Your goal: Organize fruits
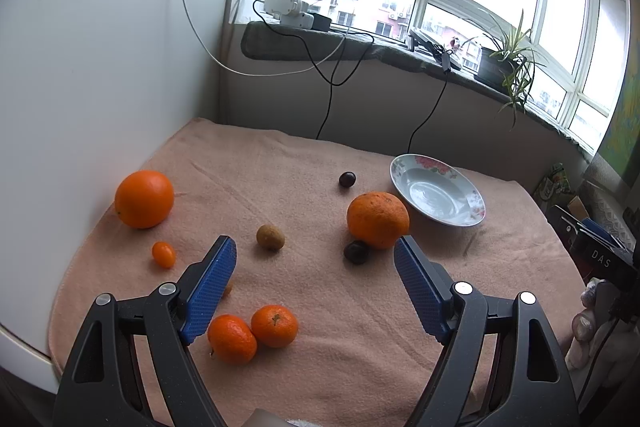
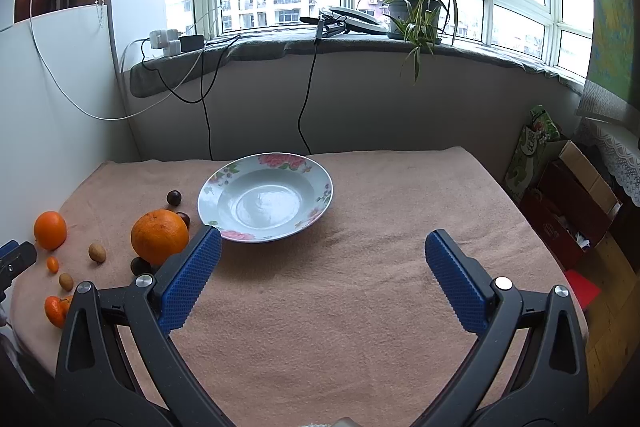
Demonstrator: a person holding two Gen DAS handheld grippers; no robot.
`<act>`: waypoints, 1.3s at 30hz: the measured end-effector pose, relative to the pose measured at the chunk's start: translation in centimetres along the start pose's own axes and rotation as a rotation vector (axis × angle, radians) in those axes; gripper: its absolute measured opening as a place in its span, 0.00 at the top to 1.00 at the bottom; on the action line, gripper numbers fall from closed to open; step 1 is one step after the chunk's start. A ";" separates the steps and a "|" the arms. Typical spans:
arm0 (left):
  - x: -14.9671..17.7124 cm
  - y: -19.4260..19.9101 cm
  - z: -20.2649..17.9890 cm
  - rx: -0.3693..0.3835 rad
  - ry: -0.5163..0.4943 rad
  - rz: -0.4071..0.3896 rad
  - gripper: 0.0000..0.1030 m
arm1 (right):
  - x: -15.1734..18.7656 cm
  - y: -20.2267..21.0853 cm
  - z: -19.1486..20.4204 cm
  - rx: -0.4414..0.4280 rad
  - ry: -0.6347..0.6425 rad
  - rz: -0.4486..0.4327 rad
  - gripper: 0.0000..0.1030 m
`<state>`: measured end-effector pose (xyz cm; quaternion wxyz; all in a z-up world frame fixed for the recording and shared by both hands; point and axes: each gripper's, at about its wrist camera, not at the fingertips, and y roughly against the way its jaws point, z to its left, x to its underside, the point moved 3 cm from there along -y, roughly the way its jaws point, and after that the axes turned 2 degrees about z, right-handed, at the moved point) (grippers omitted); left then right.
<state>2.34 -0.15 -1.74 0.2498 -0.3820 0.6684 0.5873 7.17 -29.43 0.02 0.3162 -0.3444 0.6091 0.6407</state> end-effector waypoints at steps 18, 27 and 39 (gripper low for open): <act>0.1 0.1 0.0 0.003 0.004 0.000 0.21 | 0.1 -0.1 0.0 0.000 0.001 0.001 0.00; 0.2 -0.1 0.1 0.003 0.006 0.003 0.21 | 0.1 -0.2 0.0 0.000 0.001 0.004 0.00; 0.4 -0.3 0.4 -0.001 0.015 0.008 0.21 | 0.5 -0.5 0.3 -0.003 0.007 0.013 0.00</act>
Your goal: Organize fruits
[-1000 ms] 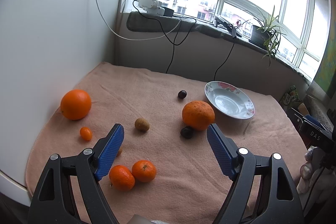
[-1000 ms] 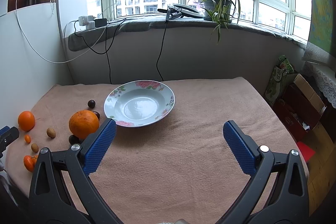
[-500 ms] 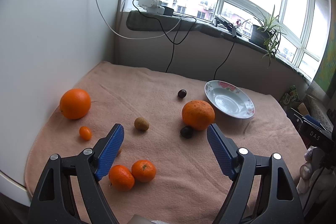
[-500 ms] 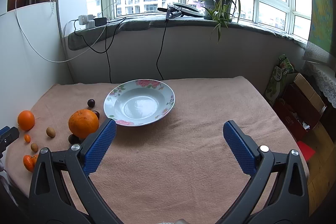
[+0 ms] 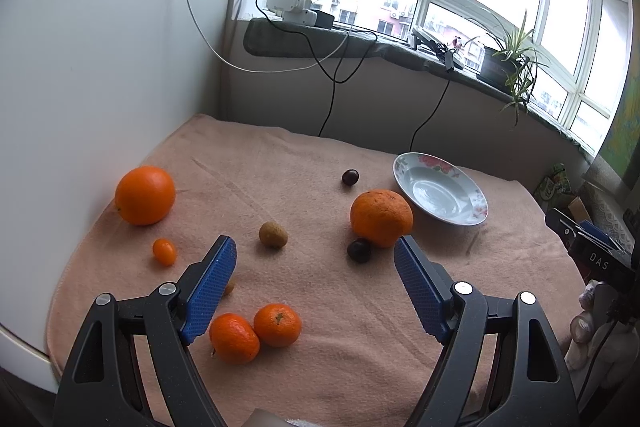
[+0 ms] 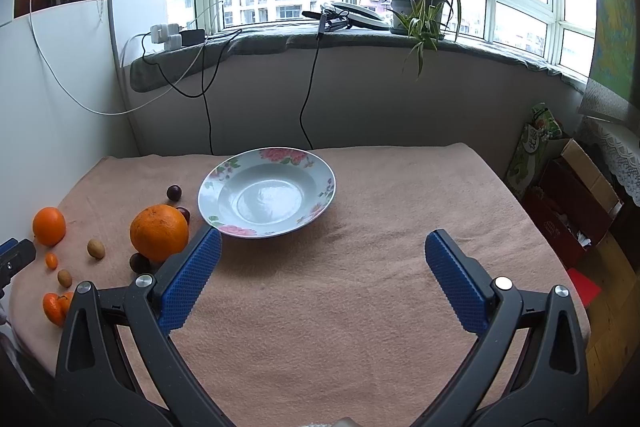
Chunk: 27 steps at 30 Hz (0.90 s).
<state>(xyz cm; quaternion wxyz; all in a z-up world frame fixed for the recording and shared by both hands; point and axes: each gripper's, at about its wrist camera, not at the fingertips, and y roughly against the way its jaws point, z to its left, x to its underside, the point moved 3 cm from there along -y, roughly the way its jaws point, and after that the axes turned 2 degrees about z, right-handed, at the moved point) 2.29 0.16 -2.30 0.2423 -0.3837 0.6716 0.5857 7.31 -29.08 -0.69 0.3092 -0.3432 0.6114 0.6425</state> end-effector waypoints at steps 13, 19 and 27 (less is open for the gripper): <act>0.1 -0.3 1.4 0.005 0.024 0.018 0.21 | 0.7 -1.4 1.5 -0.112 0.012 0.059 0.00; 0.0 -1.2 1.0 0.059 0.020 0.044 0.21 | 0.9 -2.6 2.2 -0.198 0.004 0.108 0.00; -0.4 -2.9 -0.8 0.147 0.001 0.075 0.21 | 0.4 -4.2 3.8 -0.336 -0.010 0.168 0.00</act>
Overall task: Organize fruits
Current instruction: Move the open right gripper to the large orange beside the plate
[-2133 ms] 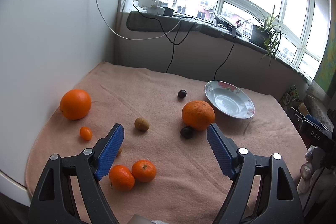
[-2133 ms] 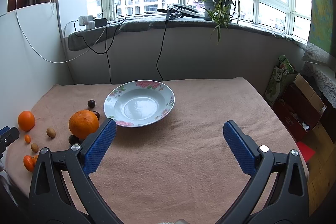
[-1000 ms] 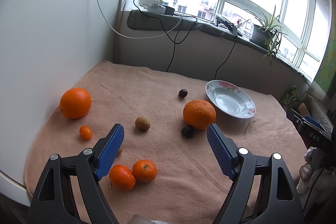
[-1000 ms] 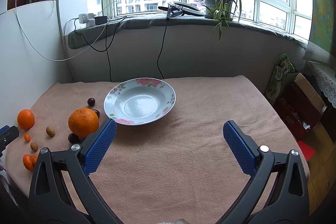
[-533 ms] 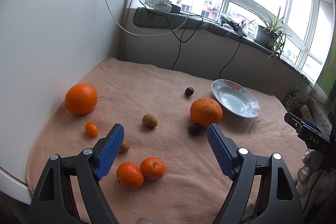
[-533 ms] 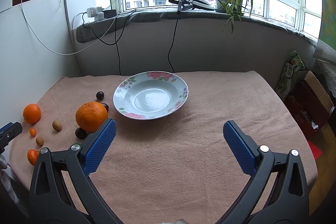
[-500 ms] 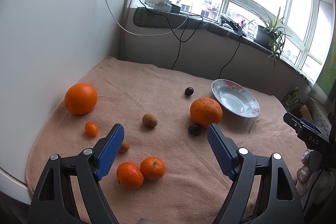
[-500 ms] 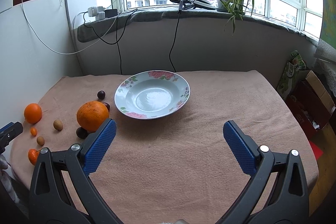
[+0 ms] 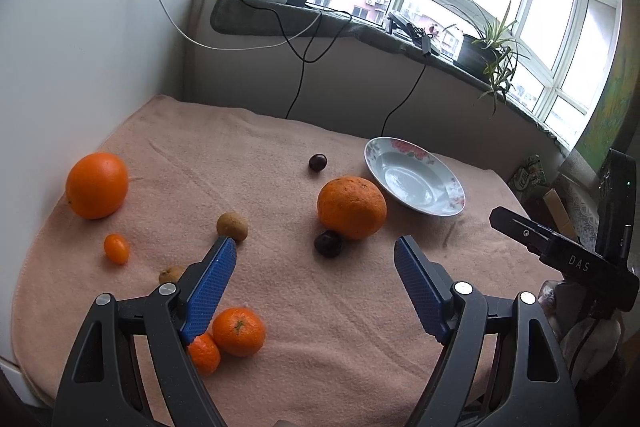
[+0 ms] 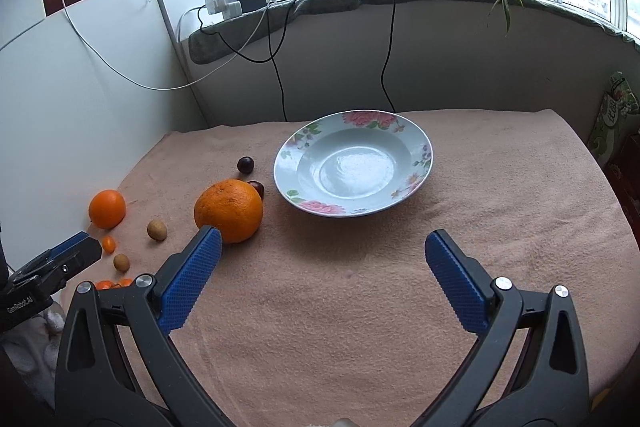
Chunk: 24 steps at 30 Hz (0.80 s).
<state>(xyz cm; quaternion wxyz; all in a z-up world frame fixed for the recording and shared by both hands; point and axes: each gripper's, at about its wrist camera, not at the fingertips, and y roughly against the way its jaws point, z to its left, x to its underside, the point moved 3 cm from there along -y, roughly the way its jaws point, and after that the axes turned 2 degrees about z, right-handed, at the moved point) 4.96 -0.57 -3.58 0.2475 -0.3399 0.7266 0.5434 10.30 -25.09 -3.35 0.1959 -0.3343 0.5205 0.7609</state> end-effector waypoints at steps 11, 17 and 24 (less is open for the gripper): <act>0.0 -4.3 -1.8 0.126 0.028 0.082 0.23 | -0.6 -3.6 0.7 -0.213 -0.094 0.124 0.00; -0.1 -5.9 -2.3 0.144 0.036 0.100 0.29 | -1.1 -5.8 1.0 -0.308 -0.156 0.181 0.03; -0.3 -7.3 -2.1 0.152 0.058 0.116 0.35 | -1.1 -7.8 2.2 -0.371 -0.164 0.235 0.15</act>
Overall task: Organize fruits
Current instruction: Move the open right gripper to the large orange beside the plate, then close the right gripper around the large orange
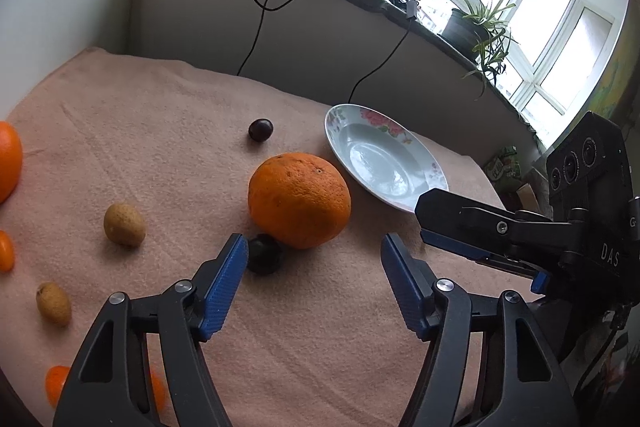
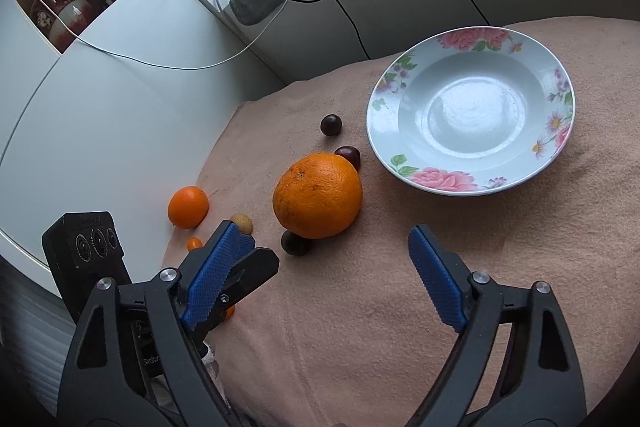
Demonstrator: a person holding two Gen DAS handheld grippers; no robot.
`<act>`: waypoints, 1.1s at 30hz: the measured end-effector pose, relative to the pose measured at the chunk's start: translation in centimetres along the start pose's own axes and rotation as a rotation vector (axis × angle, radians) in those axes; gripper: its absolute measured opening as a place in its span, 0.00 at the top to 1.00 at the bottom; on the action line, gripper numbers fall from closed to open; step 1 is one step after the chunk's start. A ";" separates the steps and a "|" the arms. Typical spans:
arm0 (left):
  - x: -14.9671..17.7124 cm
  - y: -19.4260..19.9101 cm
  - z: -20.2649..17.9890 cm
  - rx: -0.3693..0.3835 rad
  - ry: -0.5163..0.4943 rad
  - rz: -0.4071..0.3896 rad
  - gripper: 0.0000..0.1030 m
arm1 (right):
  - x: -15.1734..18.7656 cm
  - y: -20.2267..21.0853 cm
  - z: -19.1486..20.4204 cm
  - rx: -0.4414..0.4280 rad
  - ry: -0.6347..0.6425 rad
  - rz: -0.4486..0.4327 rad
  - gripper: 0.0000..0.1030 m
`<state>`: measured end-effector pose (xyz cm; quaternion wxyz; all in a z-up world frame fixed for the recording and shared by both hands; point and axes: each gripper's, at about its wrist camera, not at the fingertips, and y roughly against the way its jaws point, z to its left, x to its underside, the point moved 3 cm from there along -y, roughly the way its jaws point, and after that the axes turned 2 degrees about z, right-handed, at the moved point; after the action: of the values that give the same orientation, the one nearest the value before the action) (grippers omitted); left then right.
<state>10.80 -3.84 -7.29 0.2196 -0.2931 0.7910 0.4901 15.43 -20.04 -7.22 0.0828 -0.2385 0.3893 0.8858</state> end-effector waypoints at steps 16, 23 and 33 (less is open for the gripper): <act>-0.8 -2.0 0.6 -0.016 -0.024 0.030 0.47 | -1.1 -3.9 0.1 -0.049 -0.052 0.060 0.21; -1.0 -2.3 0.4 -0.016 -0.032 0.033 0.47 | -1.6 -5.2 0.2 -0.036 -0.058 0.067 0.21; -1.2 -2.6 0.6 -0.031 -0.036 0.042 0.45 | -1.8 -6.4 -0.6 -0.007 -0.066 0.075 0.21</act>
<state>13.45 -3.88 -8.46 0.2190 -0.2709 0.7853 0.5118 19.33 -16.03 -10.91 0.0616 -0.1947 0.3921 0.8970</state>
